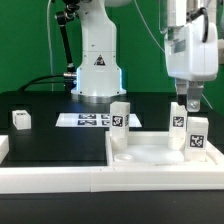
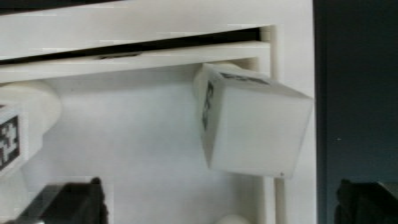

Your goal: Assemble square table

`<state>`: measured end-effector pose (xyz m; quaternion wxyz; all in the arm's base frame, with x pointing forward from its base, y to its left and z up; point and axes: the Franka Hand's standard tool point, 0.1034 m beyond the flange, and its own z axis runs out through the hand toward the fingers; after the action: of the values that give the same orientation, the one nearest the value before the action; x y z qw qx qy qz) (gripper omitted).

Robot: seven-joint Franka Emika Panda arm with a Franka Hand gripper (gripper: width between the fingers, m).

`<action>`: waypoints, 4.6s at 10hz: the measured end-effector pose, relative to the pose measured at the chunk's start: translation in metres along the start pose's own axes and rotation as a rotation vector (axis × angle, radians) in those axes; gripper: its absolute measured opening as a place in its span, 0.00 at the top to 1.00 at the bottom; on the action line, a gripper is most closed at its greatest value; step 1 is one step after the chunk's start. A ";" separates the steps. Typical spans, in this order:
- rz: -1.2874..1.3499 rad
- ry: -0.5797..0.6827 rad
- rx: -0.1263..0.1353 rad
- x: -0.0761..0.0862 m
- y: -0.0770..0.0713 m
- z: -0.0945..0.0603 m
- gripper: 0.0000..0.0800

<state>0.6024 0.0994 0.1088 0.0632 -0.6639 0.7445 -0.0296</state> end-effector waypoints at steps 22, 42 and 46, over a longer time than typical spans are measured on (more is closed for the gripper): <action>-1.435 -0.006 -0.093 0.080 -0.001 0.006 0.19; -2.164 -0.036 -0.208 0.233 0.069 0.004 0.19; -2.094 -0.045 -0.240 0.275 0.139 0.013 0.19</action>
Offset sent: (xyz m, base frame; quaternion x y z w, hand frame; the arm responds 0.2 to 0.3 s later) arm 0.0000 0.0000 0.0000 0.0000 0.0000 0.0000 1.0000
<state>0.4366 -0.1563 0.0635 -0.0461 -0.9777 -0.2040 0.0168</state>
